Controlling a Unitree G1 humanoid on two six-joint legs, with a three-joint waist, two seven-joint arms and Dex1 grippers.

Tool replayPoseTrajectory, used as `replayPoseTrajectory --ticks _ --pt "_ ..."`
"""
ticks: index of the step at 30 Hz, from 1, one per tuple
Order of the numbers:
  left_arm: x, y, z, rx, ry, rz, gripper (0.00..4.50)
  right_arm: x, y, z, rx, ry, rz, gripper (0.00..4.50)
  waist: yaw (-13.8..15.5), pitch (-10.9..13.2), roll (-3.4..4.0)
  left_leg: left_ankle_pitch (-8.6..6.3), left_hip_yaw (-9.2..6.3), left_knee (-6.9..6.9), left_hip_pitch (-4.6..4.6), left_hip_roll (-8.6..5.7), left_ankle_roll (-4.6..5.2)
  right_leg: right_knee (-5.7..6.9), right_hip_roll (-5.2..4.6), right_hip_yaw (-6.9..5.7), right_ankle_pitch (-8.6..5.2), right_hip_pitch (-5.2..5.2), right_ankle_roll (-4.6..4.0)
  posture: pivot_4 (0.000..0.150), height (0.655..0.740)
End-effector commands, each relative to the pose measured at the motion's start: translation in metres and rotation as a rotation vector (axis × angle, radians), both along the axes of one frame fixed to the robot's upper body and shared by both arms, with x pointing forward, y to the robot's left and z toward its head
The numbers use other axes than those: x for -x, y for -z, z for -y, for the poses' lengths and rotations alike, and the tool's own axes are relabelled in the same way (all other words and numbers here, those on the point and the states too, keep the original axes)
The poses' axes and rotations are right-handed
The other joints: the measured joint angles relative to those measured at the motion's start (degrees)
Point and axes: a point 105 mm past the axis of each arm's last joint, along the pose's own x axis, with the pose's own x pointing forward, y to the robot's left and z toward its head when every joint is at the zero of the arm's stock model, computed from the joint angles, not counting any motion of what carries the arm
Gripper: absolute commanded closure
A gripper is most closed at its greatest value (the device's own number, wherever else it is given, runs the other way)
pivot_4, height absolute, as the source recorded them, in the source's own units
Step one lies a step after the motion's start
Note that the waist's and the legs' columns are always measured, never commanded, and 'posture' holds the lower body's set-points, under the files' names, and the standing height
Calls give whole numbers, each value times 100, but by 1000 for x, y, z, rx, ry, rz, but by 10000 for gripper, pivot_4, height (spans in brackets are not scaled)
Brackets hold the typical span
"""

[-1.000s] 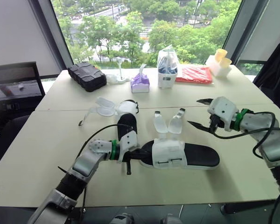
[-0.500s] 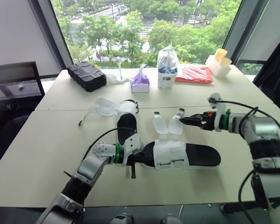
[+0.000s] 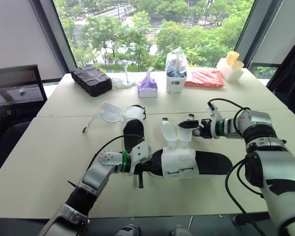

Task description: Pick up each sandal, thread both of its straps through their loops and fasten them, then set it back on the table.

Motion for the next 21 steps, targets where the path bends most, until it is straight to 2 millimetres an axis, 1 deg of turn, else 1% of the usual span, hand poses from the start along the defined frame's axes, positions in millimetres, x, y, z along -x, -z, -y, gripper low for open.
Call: replayPoseTrajectory --ticks 1,7,16,18,19,21 --pt "2 1 -2 -3 -3 2 44675 -14 -13 -5 -50 76 63 0 -9 0 0 0 0 0 0 0 0 0 0 0 0 0 0 1500 7400" --pt "3 3 -4 -3 -12 -5 44675 -29 -11 -16 -92 168 98 0 -35 -2 2 3 0 -1 0 1 -6 3 2 0 0 -1 0 1500 7400" --pt "2 2 -5 -1 -29 0 44675 -43 -20 -28 -121 243 158 0 -40 -2 2 6 0 0 0 1 -10 6 2 0 0 -2 0 1500 7400" --pt "2 2 -5 0 -32 -1 45000 -46 -23 -27 -121 267 176 5165 -41 -2 2 6 0 0 0 1 -10 7 2 1 0 -3 0 1500 7400" --pt "2 2 -5 1 -34 -2 45000 -47 -26 -26 -126 276 181 8500 -42 -2 2 6 0 0 0 1 -11 7 2 1 0 -3 0 1500 7400" --pt "3 3 -5 2 -34 -5 45000 -49 -31 -25 -140 289 195 17345 -40 -2 2 7 0 0 0 1 -11 8 2 1 0 -4 0 1500 7400"
